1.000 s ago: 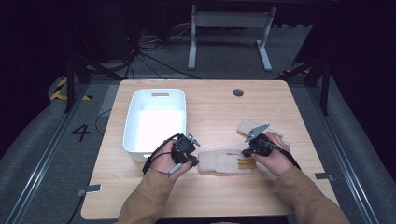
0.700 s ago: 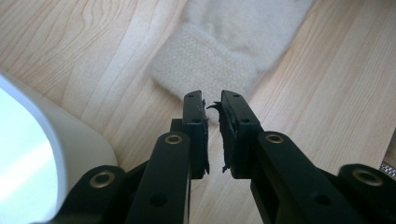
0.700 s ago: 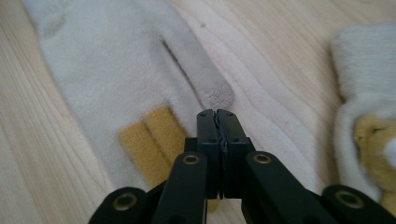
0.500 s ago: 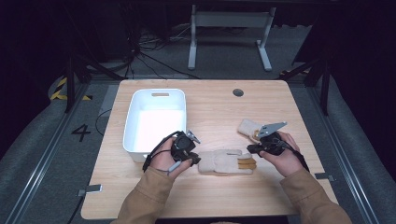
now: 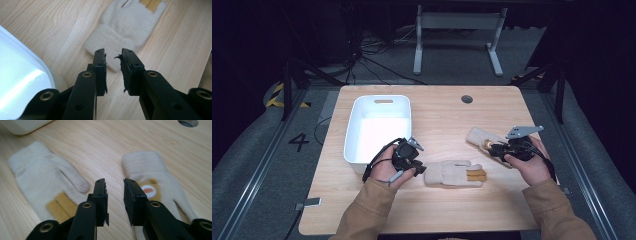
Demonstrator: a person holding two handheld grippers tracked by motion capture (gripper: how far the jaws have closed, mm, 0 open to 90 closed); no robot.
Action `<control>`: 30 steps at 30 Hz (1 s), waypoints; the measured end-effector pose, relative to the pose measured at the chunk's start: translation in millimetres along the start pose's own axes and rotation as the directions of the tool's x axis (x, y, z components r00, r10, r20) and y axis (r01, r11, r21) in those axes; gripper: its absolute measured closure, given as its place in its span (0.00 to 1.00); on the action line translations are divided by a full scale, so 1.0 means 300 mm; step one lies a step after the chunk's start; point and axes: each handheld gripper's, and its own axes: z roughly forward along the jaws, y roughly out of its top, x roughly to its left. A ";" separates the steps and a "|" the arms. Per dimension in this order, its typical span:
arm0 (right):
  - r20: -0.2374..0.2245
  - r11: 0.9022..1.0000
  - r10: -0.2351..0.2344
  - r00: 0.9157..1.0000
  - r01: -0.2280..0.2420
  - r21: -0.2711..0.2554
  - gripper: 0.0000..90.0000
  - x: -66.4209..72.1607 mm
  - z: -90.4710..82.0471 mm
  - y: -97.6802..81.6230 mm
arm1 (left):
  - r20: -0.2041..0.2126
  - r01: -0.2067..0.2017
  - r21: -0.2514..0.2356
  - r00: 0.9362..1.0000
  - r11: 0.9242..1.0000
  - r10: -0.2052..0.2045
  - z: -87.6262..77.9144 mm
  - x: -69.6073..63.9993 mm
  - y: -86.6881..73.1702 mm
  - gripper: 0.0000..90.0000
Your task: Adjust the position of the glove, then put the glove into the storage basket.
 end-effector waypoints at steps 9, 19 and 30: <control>0.037 0.999 0.034 0.999 -0.034 -0.010 0.73 -0.043 -0.015 -0.019 | 0.000 -0.002 -0.002 1.000 1.000 0.002 -0.003 -0.001 0.000 0.83; 0.075 0.997 0.073 0.995 -0.073 -0.003 0.66 -0.102 -0.019 -0.043 | -0.002 0.006 0.003 1.000 1.000 -0.006 -0.008 0.001 -0.013 0.82; 0.104 0.994 0.103 0.989 -0.107 0.038 0.55 -0.145 0.063 -0.071 | -0.003 0.018 0.014 1.000 1.000 -0.018 -0.003 0.003 -0.030 0.82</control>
